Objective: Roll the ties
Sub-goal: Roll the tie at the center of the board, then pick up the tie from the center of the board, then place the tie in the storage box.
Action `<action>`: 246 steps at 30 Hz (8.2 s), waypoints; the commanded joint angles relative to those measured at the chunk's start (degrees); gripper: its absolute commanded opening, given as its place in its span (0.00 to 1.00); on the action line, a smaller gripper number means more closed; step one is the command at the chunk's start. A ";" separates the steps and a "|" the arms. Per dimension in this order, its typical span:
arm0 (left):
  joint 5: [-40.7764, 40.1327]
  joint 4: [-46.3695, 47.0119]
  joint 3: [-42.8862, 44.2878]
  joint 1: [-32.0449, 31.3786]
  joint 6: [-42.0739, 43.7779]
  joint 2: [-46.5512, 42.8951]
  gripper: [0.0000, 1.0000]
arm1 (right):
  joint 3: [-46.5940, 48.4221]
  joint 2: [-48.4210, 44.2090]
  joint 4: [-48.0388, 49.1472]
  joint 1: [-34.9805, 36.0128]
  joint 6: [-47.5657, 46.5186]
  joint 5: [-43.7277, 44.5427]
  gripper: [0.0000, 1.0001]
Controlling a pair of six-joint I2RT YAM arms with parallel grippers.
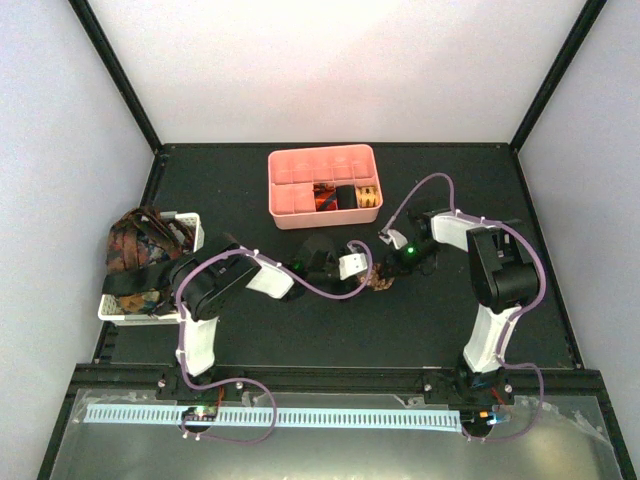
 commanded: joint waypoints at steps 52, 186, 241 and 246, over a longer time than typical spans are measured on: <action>-5.80 -21.60 5.49 -1.25 4.30 5.00 0.23 | -4.15 1.25 6.28 -9.15 3.16 -13.28 0.86; 12.37 -9.30 -9.49 23.62 -13.38 -27.27 0.99 | 56.64 11.00 6.47 4.84 -52.32 32.57 0.02; 16.36 -7.97 -9.83 27.62 -17.31 -26.40 0.99 | 72.23 37.72 2.17 5.72 -73.89 45.94 0.02; 16.70 -7.96 -9.85 27.90 -17.47 -26.39 0.99 | 69.92 35.54 -2.94 5.72 -74.62 44.63 0.02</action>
